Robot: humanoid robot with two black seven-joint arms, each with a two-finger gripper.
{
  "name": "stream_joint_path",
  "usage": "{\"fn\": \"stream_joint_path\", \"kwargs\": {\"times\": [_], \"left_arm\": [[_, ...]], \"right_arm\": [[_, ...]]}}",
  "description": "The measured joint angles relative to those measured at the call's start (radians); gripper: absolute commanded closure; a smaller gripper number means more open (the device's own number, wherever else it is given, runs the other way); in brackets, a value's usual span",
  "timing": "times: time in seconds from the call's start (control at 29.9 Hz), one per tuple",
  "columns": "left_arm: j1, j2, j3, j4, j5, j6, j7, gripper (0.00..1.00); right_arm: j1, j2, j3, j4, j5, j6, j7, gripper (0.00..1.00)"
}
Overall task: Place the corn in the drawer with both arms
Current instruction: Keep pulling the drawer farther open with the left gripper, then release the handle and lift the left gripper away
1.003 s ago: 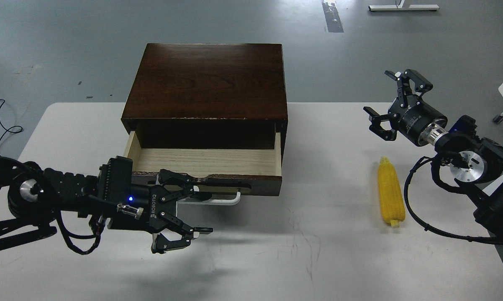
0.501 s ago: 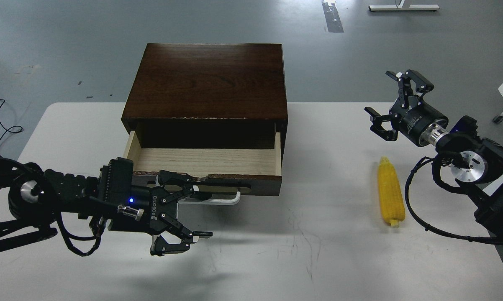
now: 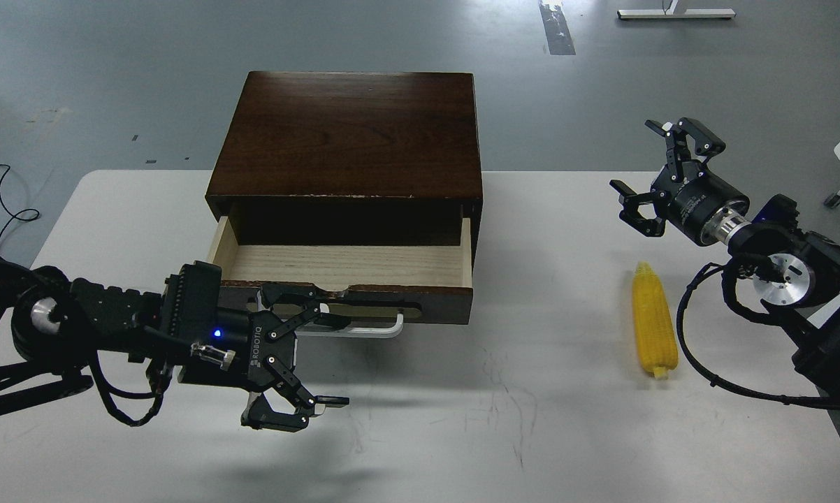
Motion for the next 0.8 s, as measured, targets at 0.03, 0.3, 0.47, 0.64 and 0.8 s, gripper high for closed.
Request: {"fn": "stream_joint_path", "kwargs": {"times": [0.03, 0.3, 0.47, 0.64, 0.8], "left_arm": [[-0.002, -0.001, -0.013, 0.000, 0.000, 0.004, 0.001, 0.03], [-0.010, -0.006, -0.055, -0.007, 0.000, 0.019, 0.001, 0.03], [-0.006, 0.022, -0.055, -0.028, 0.000, 0.031, 0.000, 0.03], [-0.041, 0.072, -0.083, -0.047, 0.000, 0.155, 0.000, 0.02], [-0.060, 0.111, -0.159, -0.050, 0.000, 0.226, 0.000, 0.02]], "right_arm": [[0.000, 0.000, 0.000, 0.000, 0.000, 0.000, 0.000, 0.00], [0.001, 0.001, -0.001, -0.001, 0.000, 0.000, 0.000, 0.00], [0.001, 0.001, -0.002, -0.001, 0.000, 0.000, 0.000, 0.00], [0.001, 0.000, -0.003, -0.001, 0.000, 0.000, 0.000, 0.00], [0.001, 0.000, -0.003, -0.001, 0.000, 0.001, 0.000, 0.00]]}}
